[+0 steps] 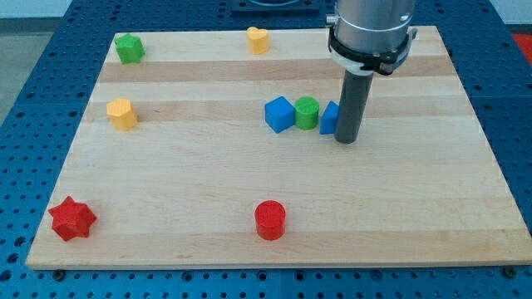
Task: Move your arm right to the red circle
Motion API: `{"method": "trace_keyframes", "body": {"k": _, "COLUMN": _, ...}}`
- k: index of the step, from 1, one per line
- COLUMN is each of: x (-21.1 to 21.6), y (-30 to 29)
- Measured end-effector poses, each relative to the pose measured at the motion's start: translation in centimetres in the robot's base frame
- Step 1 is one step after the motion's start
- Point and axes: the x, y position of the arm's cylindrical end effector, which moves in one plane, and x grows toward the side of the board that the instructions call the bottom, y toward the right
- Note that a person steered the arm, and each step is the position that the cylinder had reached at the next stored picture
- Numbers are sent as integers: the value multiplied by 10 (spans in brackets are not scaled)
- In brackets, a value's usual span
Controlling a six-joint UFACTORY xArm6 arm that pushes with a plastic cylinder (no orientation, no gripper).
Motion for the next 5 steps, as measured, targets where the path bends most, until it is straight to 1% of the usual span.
{"method": "trace_keyframes", "body": {"k": 1, "x": 22, "y": 23}}
{"method": "trace_keyframes", "body": {"k": 2, "x": 71, "y": 68}}
{"method": "trace_keyframes", "body": {"k": 3, "x": 123, "y": 54}}
{"method": "trace_keyframes", "body": {"k": 4, "x": 133, "y": -13}}
{"method": "trace_keyframes", "body": {"k": 5, "x": 136, "y": -64}}
